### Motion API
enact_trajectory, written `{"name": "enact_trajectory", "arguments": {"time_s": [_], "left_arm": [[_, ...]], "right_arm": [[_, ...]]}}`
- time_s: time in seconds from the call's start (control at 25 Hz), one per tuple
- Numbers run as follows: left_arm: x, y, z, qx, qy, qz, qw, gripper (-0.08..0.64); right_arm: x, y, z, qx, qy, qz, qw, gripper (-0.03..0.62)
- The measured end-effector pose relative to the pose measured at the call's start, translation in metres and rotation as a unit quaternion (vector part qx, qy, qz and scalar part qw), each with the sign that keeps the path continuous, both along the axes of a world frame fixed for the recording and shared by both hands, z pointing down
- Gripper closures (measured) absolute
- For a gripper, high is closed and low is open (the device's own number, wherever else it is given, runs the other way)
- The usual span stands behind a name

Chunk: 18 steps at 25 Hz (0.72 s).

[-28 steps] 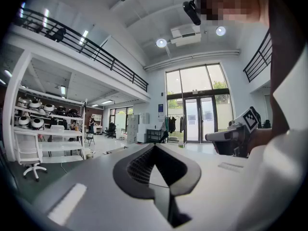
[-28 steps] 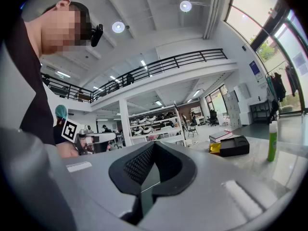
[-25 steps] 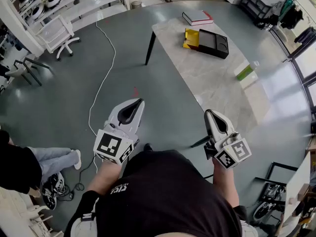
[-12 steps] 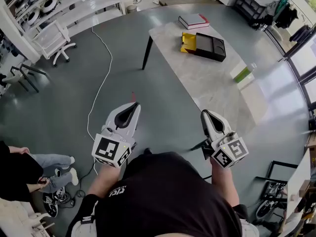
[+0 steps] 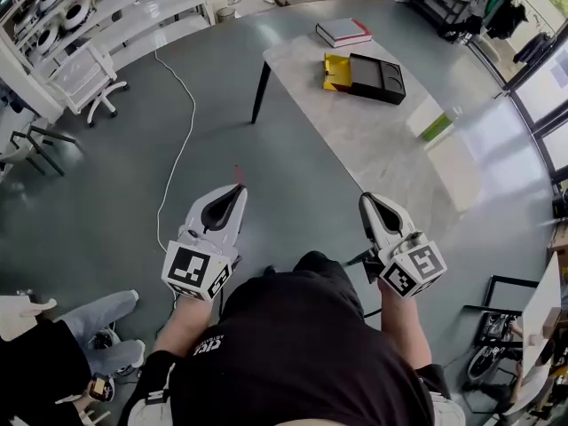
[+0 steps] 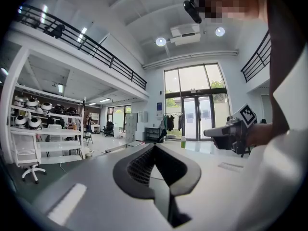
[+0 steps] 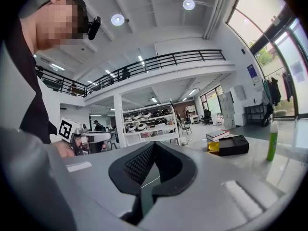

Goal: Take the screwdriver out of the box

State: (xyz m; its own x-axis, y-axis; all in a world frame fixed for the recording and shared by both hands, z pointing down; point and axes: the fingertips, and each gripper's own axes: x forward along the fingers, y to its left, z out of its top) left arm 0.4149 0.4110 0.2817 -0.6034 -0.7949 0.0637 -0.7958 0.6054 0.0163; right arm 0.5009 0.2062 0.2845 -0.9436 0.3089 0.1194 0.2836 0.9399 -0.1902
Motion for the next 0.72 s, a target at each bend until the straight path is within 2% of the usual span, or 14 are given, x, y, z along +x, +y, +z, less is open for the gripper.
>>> {"name": "enact_trajectory", "arguments": {"time_s": [0.4,0.72], "left_arm": [[-0.034,-0.012,0.016,-0.009,0.015,0.008,0.9998,0.558],[-0.087,-0.037,0.027,-0.023,0.027,-0.006,0.9994,0.558]], "right_arm": [[-0.036,-0.006,0.018,-0.008,0.022,-0.004,1.000,0.578],[-0.101,-0.032,0.032,-0.021,0.034,-0.023,0.999,0.578]]}}
